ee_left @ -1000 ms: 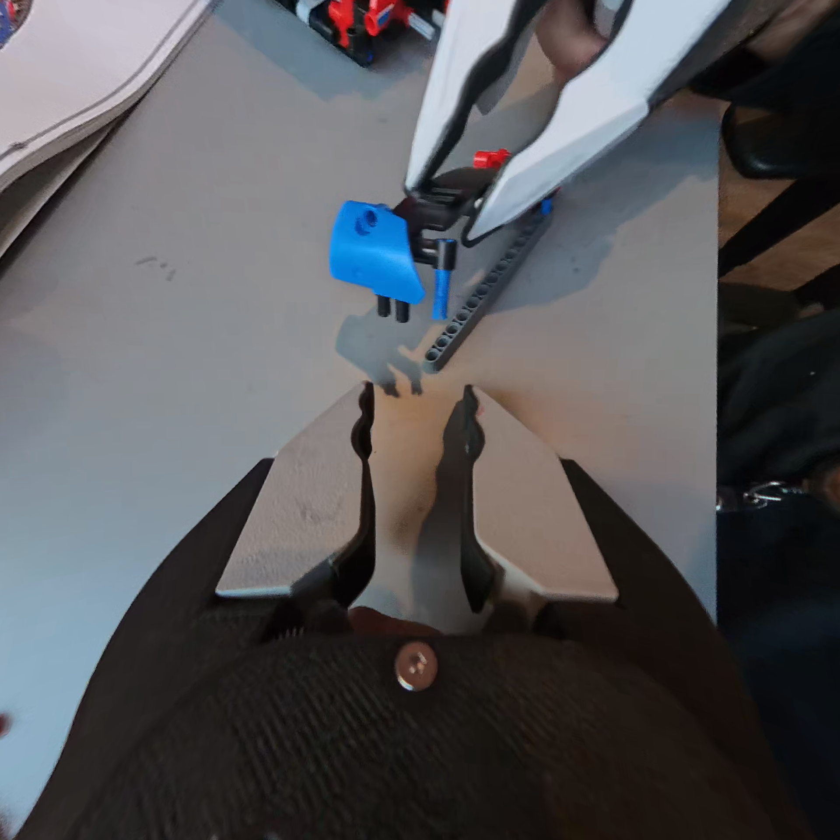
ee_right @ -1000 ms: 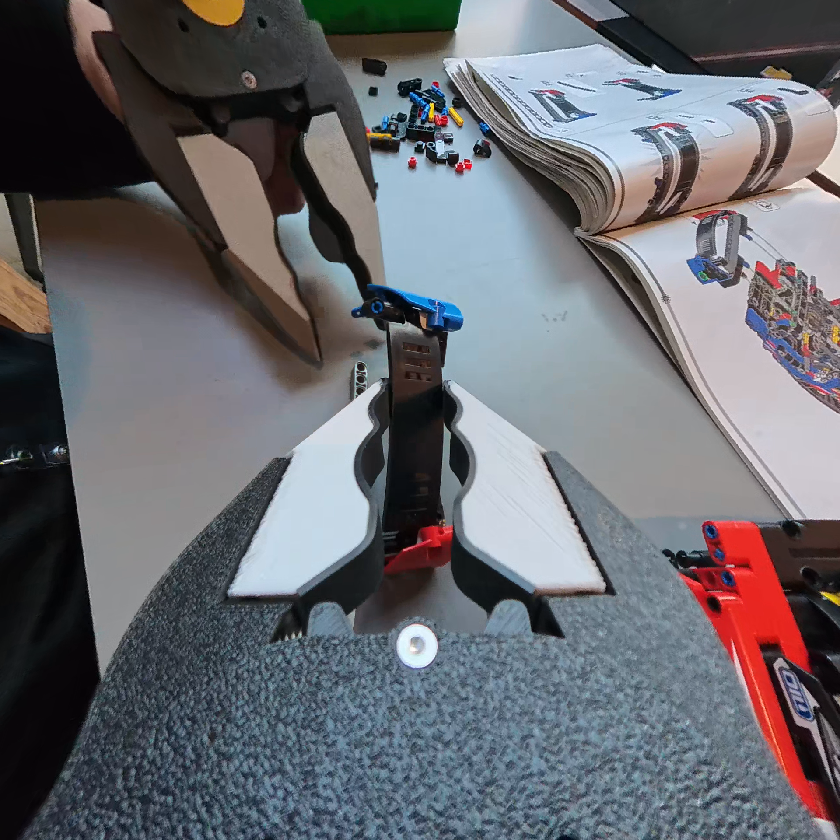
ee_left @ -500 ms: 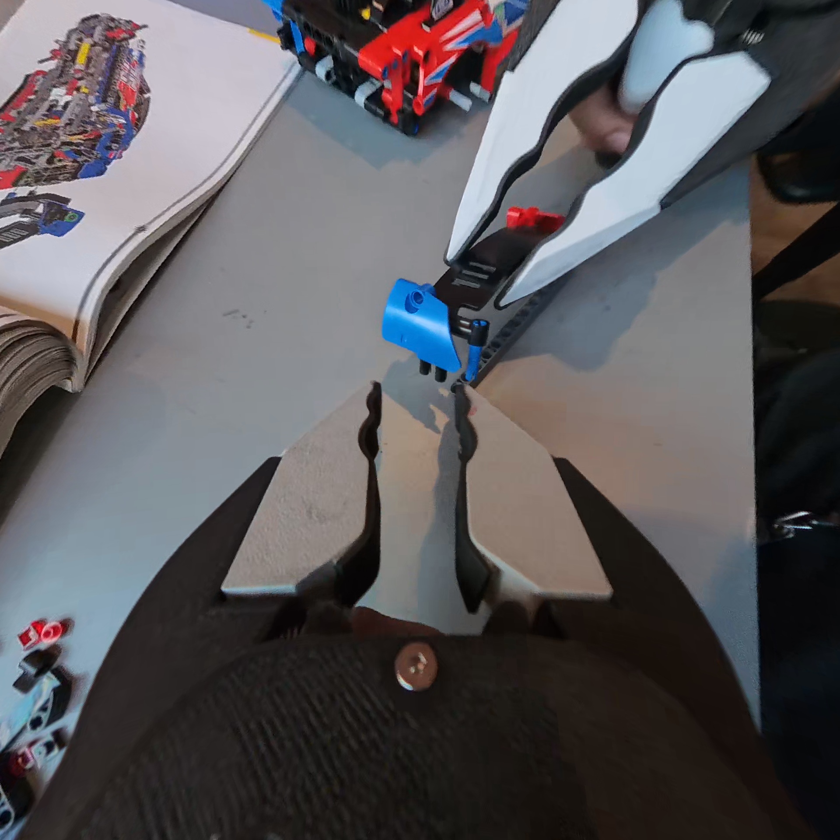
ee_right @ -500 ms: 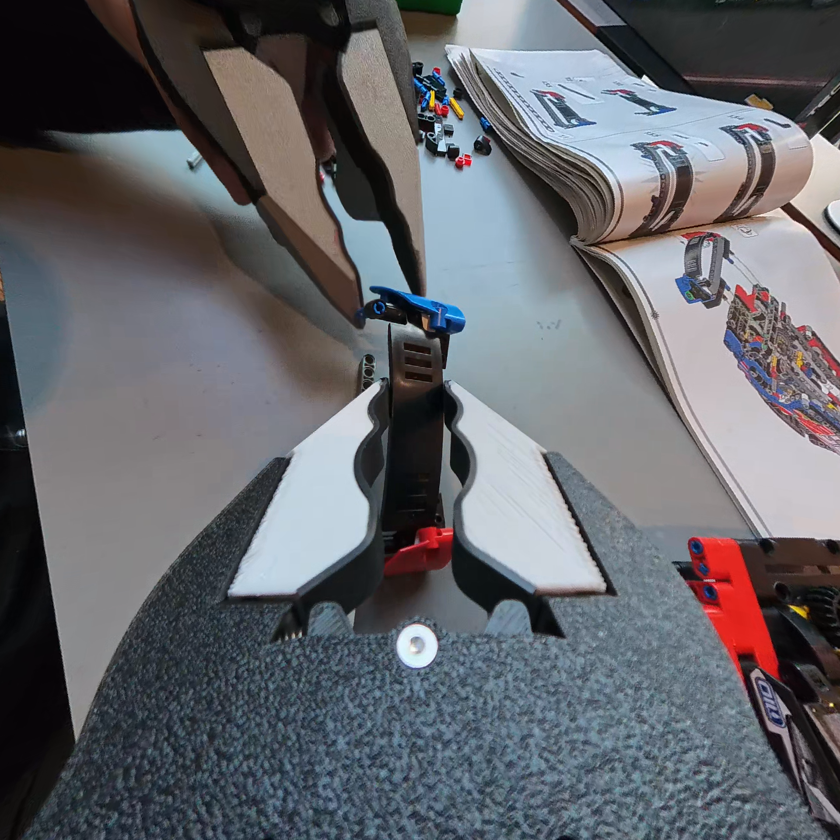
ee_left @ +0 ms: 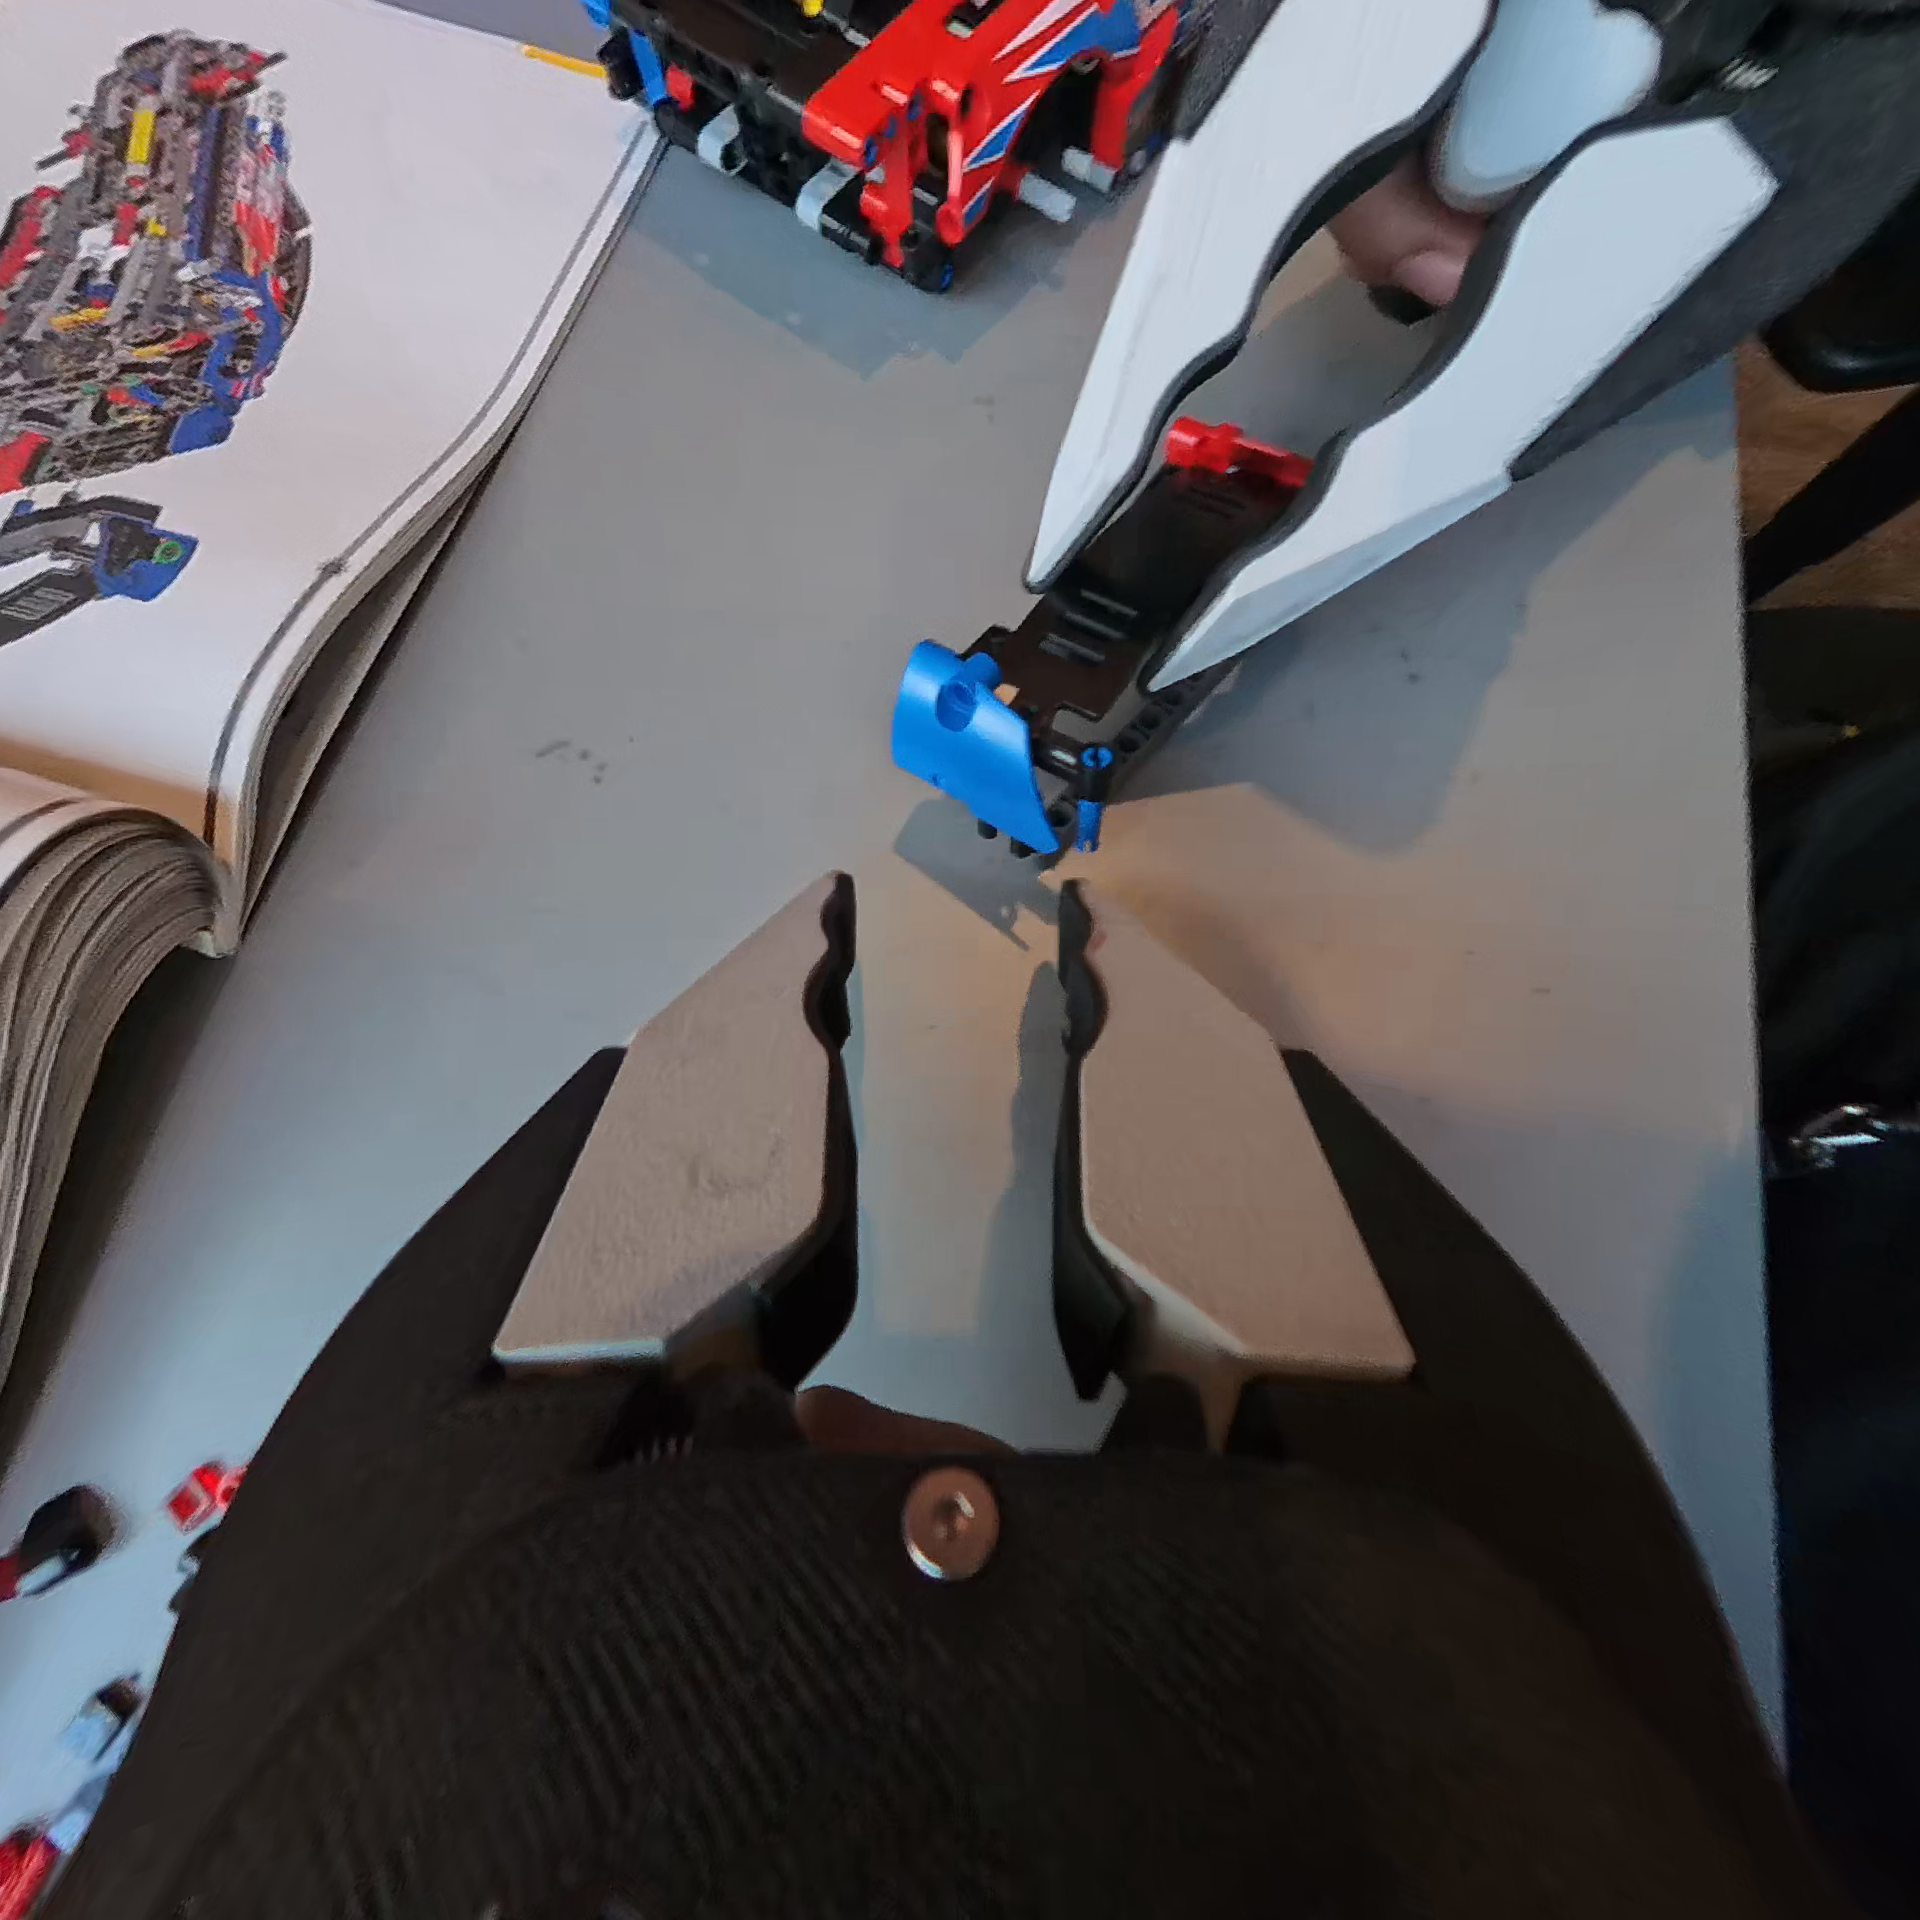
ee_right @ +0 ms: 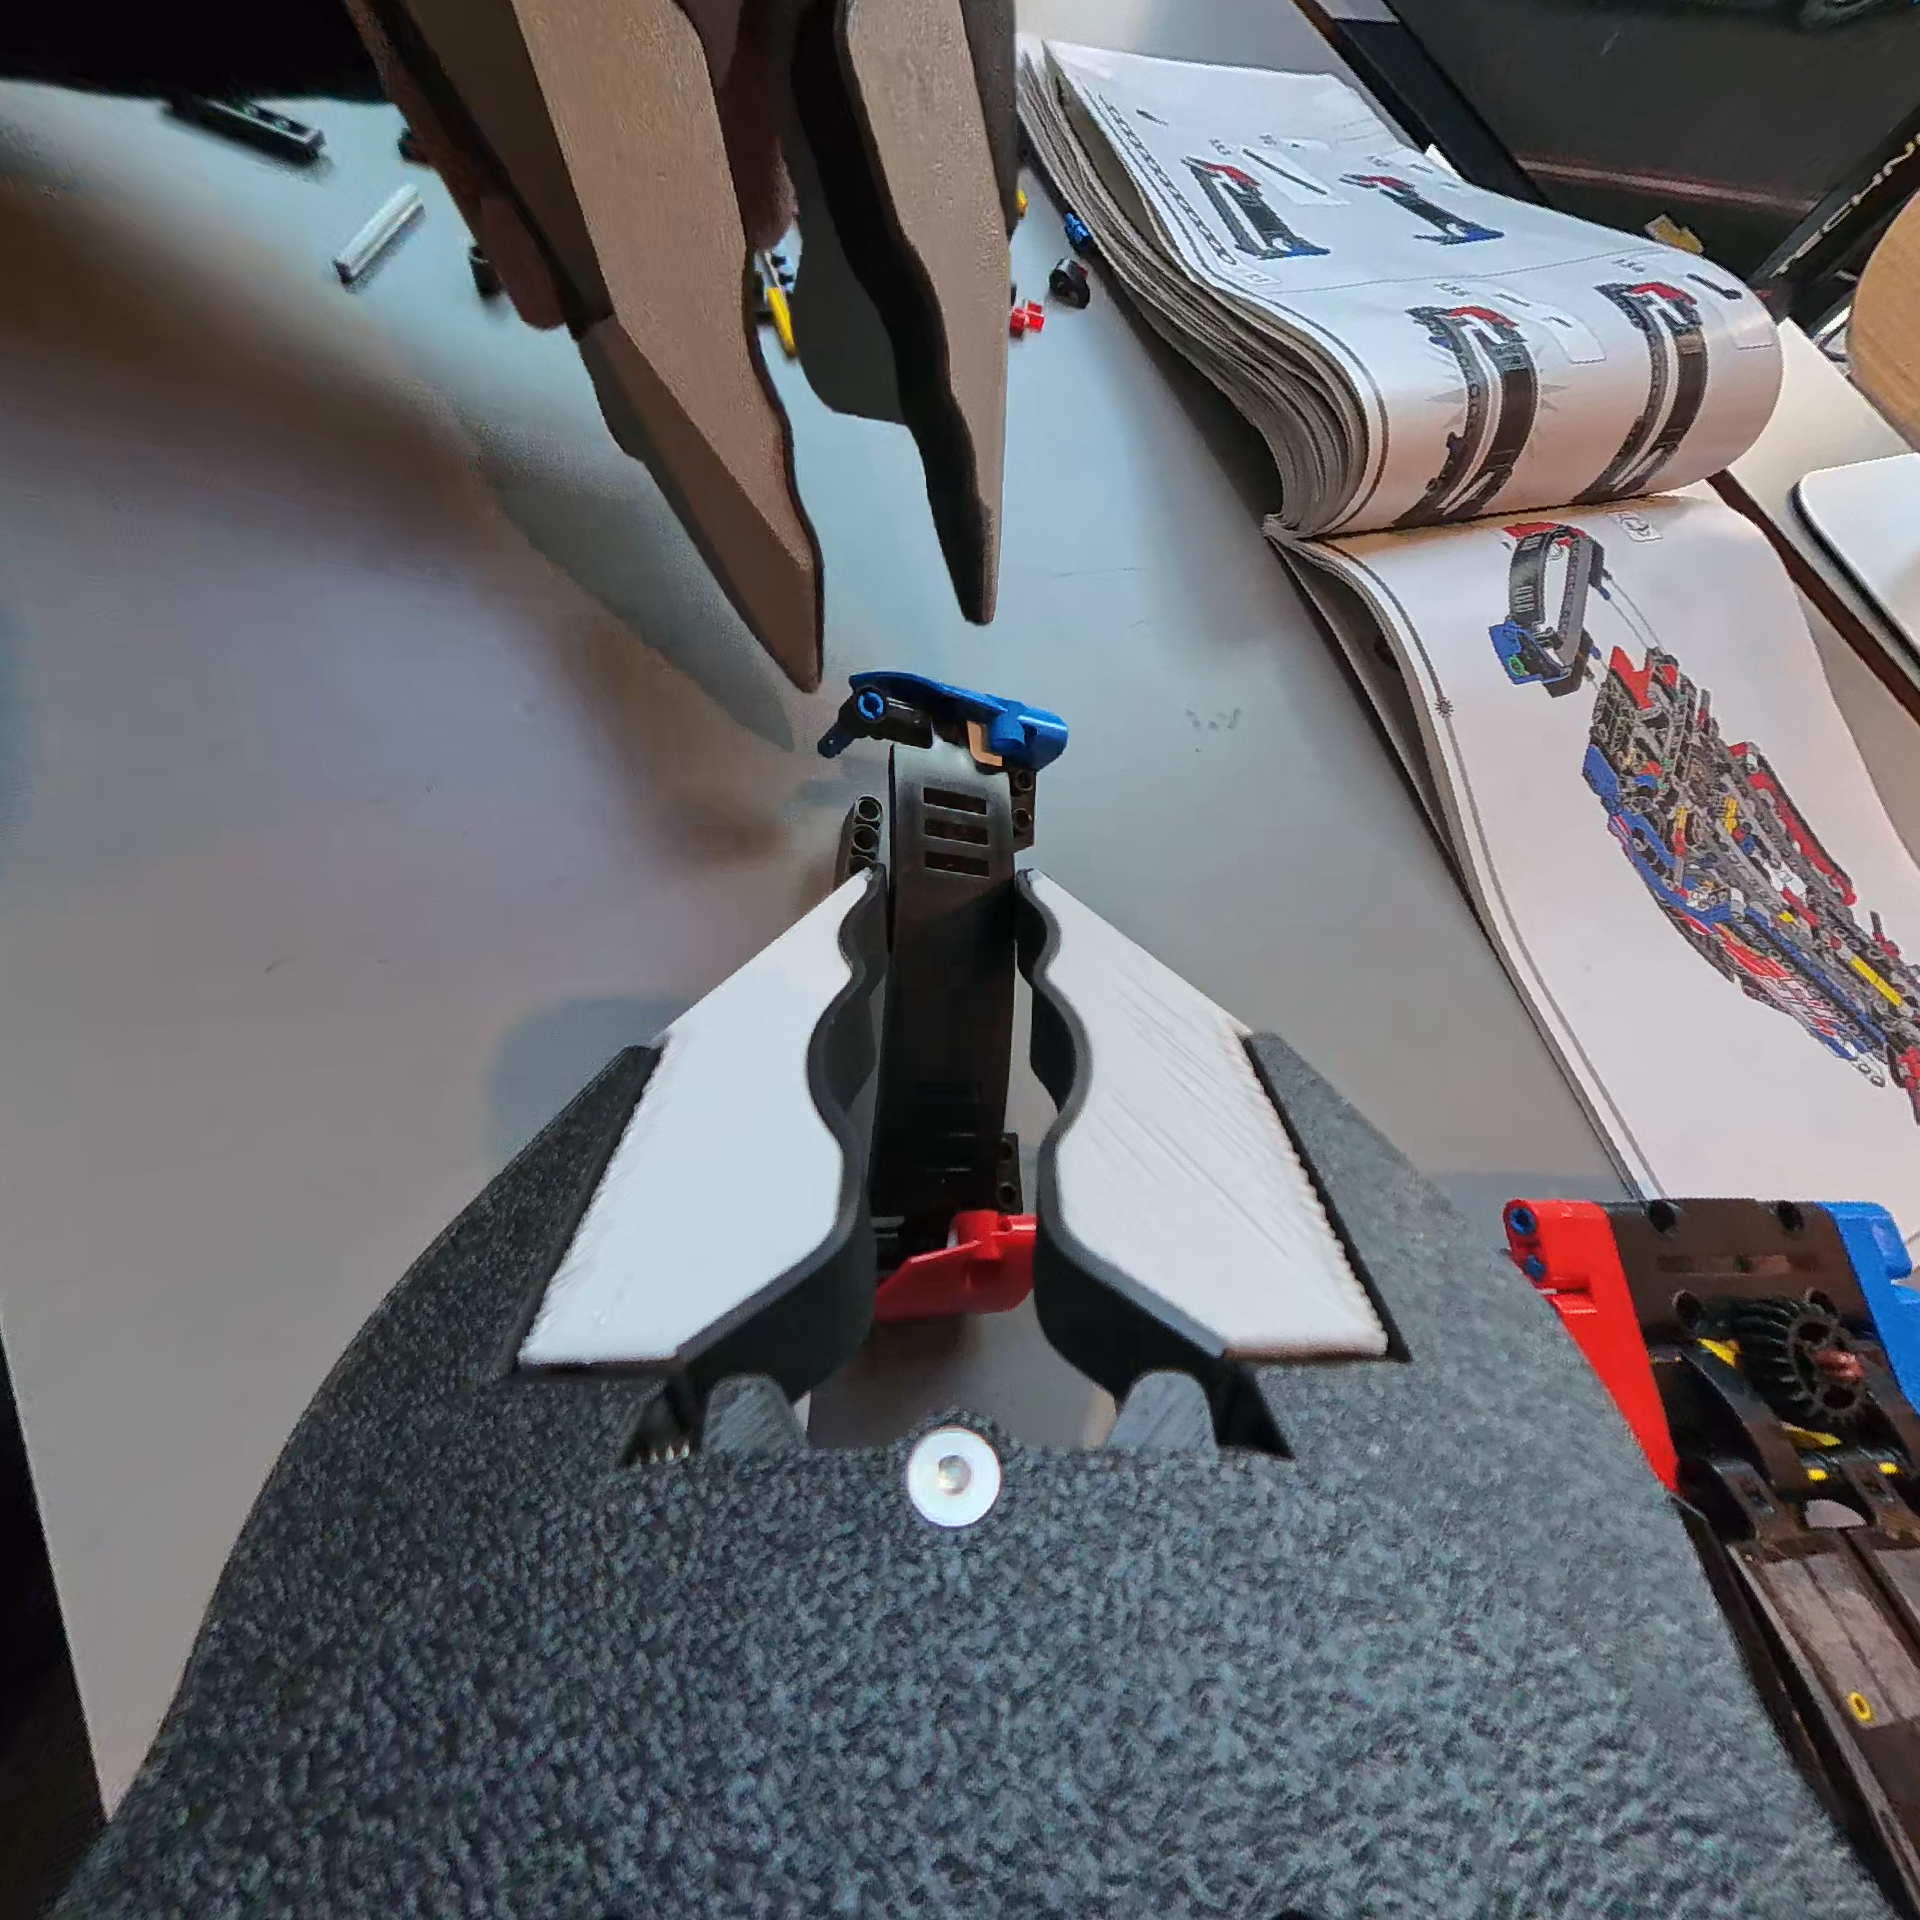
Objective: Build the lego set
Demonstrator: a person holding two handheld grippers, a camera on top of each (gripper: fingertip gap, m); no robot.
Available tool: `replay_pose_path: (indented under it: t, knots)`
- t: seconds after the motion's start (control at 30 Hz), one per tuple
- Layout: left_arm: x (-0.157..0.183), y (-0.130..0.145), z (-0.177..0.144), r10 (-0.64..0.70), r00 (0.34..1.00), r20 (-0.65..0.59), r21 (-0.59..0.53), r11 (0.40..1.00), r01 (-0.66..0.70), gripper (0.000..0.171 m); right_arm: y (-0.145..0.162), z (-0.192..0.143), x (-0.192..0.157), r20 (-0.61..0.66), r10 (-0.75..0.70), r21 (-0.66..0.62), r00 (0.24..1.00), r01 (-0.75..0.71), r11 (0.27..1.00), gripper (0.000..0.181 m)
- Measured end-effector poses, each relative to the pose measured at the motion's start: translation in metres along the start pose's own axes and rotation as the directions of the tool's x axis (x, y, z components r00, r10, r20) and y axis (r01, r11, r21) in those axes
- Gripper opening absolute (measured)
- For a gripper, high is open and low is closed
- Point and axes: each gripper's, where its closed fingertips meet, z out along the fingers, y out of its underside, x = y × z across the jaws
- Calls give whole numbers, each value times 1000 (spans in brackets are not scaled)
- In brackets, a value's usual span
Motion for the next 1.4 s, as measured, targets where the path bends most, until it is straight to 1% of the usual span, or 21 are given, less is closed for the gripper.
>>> replay_pose_path:
  t: [0.1,0.2,0.23,0.33,0.43,0.47,0.5,0.53,0.57,0.7,0.8,0.9,1.0,1.1,1.23,1.3,1.37,1.4]
  knots:
    - [9,-7,0,32,997,-64,11,999,-32,48,-1,0,-2,5,-7,21,1000,7,1000,24]
    - [8,-2,10,76,990,-118,-39,996,-81,60,-2,-1,-3,32,6,48,999,-8,999,25]
    - [8,-1,13,75,985,-153,-39,996,-82,60,-3,-2,-3,40,15,57,999,-18,998,25]
    - [13,-6,15,81,959,-272,12,997,-80,48,-3,-4,-4,69,34,82,997,-39,996,25]
    - [15,-8,18,93,937,-335,28,996,-89,45,-3,-4,-7,89,28,91,996,-36,995,25]
    - [15,-7,19,90,931,-353,18,996,-89,39,-3,-4,-6,78,25,94,997,-33,995,25]
    - [15,-5,21,91,929,-360,10,996,-94,28,-3,-4,-4,72,24,94,997,-31,995,27]
    - [13,-4,24,99,932,-348,12,995,-101,23,-2,-3,-4,75,25,90,997,-31,995,29]
    - [12,-4,25,110,936,-335,21,994,-110,22,-1,-3,-4,78,30,86,997,-36,996,30]
    - [13,-4,24,147,939,-312,58,989,-136,20,-2,-2,-4,92,44,80,995,-51,995,31]
    - [11,-3,24,156,945,-288,60,988,-144,20,-3,1,-1,87,62,76,994,-69,995,35]
    - [12,-1,25,158,950,-269,65,987,-146,20,-3,3,0,92,95,64,991,-101,993,47]
    - [15,0,27,164,951,-262,75,986,-149,20,-4,8,-1,121,138,51,983,-145,988,52]
    - [16,1,28,162,953,-256,79,986,-147,19,5,17,2,109,177,-32,978,-175,984,50]
    - [14,-1,27,165,956,-241,93,985,-147,19,12,21,-4,136,195,-84,971,-185,979,51]
    - [14,-3,24,163,958,-237,108,984,-141,19,13,19,-2,123,193,-89,973,-183,979,47]
    - [14,-4,23,149,961,-234,120,985,-123,19,8,18,-4,147,208,-66,967,-200,978,36]
    - [15,-5,23,139,963,-232,124,986,-113,20,6,17,-3,148,214,-52,965,-209,977,36]
